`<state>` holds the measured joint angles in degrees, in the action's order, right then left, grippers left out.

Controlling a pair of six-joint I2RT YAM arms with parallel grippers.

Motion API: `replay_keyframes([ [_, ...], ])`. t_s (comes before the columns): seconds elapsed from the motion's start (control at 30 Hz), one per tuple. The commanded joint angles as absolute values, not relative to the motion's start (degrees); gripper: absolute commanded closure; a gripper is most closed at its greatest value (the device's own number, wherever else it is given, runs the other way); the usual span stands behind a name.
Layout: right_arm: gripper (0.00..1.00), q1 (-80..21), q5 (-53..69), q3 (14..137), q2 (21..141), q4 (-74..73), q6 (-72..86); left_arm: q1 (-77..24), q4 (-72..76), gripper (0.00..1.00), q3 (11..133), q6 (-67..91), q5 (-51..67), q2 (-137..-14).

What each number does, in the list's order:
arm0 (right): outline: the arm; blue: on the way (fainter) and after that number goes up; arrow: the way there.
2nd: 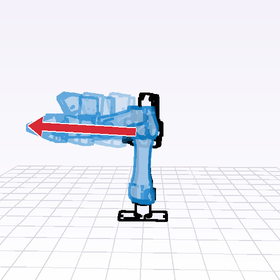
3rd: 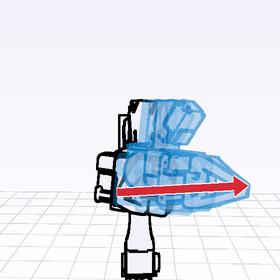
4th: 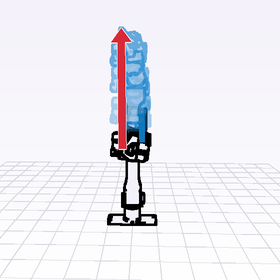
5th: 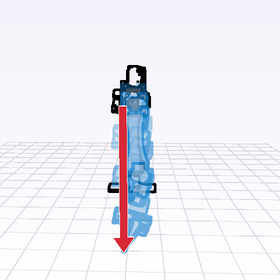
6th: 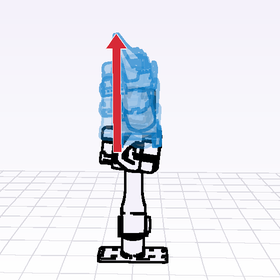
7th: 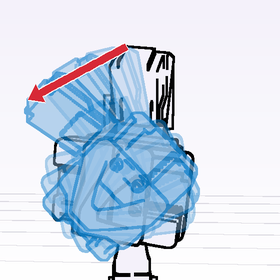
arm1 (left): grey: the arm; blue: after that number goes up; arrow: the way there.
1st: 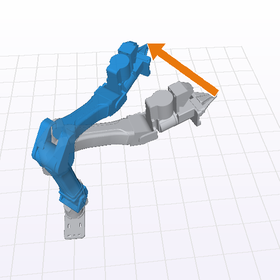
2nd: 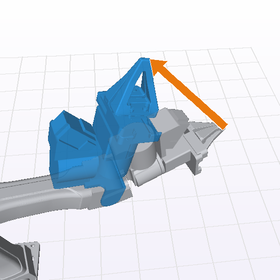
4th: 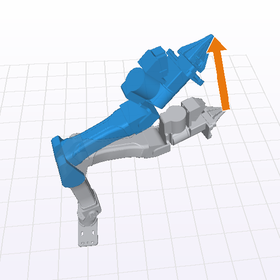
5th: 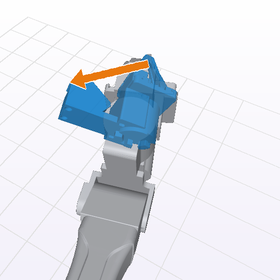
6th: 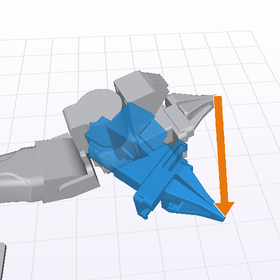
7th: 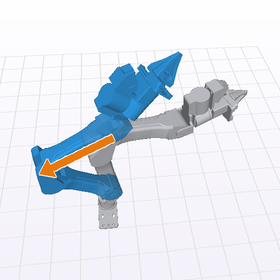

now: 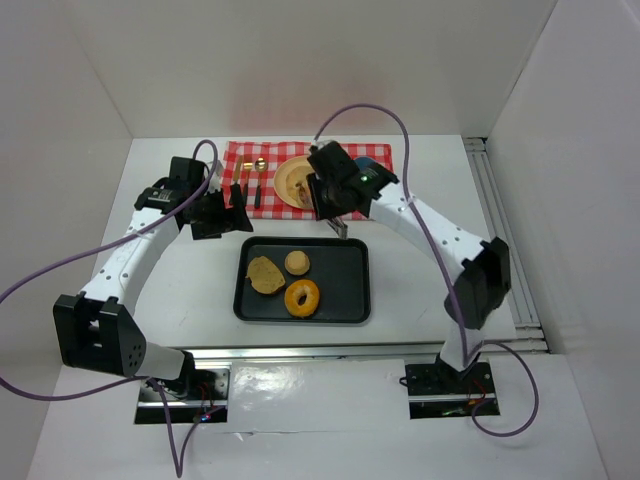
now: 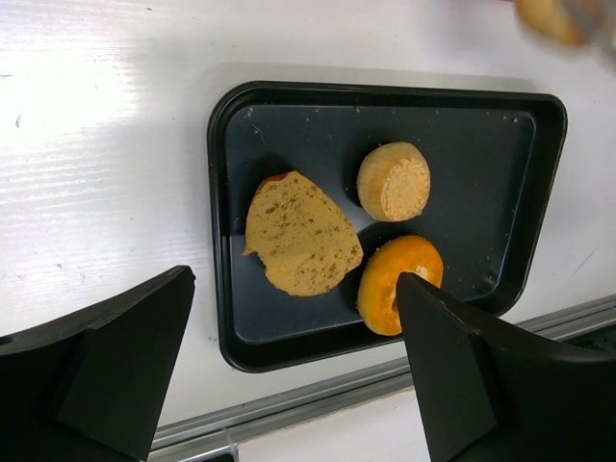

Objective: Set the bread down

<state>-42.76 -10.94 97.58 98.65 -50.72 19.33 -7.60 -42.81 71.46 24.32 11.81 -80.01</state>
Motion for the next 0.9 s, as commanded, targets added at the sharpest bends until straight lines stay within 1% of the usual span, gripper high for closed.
replay_keyframes([
  [0.0,0.59,-38.25,-13.8,105.1,103.26,-40.7,16.61,-7.82,-42.19,0.0,71.37,24.87,12.92,-77.61],
  [0.07,0.59,-36.4,-13.8,106.7,106.69,-38.77,16.61,-7.82,-42.71,0.0,71.37,24.87,11.43,-77.61],
  [0.33,0.59,-29.28,-11.34,107.57,111.96,-33.05,19.33,-7.29,-43.24,0.0,71.89,24.87,11.51,-78.13],
  [0.4,0.59,-29.27,-10.73,110.21,115.39,-33.57,19.34,-7.29,-43.24,0.0,72.42,25.4,12.04,-78.66],
  [0.5,0.59,-29.27,-10.72,111.53,116.54,-34.1,18.72,-7.29,-43.24,0.0,72.42,25.4,12.04,-79.19],
  [0.7,0.59,-28.74,-9.58,111.01,119.26,-32.87,18.72,-7.29,-43.77,0.0,73.48,25.4,11.51,-79.19],
  [0.87,0.56,-28.74,-6.86,108.99,119.88,-31.3,18.72,-7.29,-43.77,0.0,73.48,25.4,11.51,-79.19],
])
